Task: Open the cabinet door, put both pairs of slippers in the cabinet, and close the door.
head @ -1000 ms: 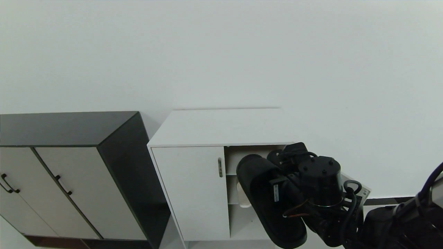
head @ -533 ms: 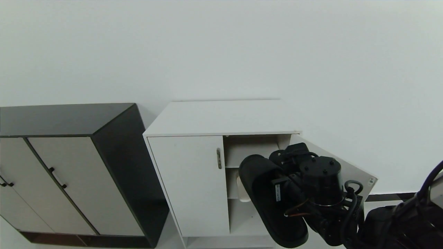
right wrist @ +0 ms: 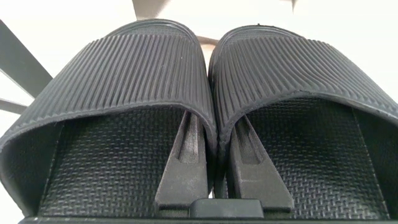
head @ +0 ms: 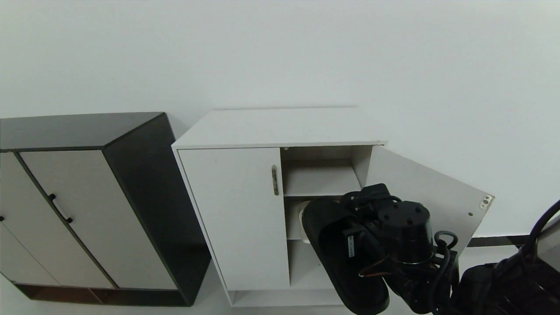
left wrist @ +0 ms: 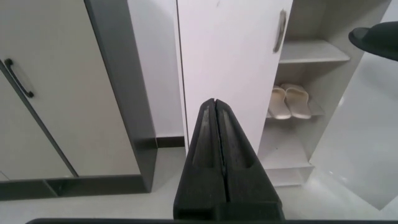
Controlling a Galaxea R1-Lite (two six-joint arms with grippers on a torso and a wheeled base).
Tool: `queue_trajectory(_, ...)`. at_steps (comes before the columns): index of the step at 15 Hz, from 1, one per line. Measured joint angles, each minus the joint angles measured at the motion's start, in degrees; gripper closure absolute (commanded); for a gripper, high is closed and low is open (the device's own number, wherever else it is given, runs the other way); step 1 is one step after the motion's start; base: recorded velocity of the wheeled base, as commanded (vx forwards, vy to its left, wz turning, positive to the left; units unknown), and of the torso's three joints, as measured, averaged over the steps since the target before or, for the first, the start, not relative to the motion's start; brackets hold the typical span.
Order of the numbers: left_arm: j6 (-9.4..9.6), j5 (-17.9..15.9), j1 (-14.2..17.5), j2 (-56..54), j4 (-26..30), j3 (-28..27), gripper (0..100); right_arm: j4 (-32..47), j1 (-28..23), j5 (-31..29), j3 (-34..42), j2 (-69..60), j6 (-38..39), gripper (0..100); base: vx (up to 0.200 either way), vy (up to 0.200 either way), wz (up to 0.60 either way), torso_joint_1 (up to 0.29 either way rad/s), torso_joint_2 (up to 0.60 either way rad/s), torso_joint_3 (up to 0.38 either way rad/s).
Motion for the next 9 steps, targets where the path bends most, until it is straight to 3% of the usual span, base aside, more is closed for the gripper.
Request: queue_trajectory(9, 0.00, 0.00, 0.00, 0.00, 0.00, 0.00, 100, -1.07, 0.16, 0.12, 0.59, 0.04, -0.04, 100, 0.000, 0.000, 0.00, -0.161, 0.49, 0.319)
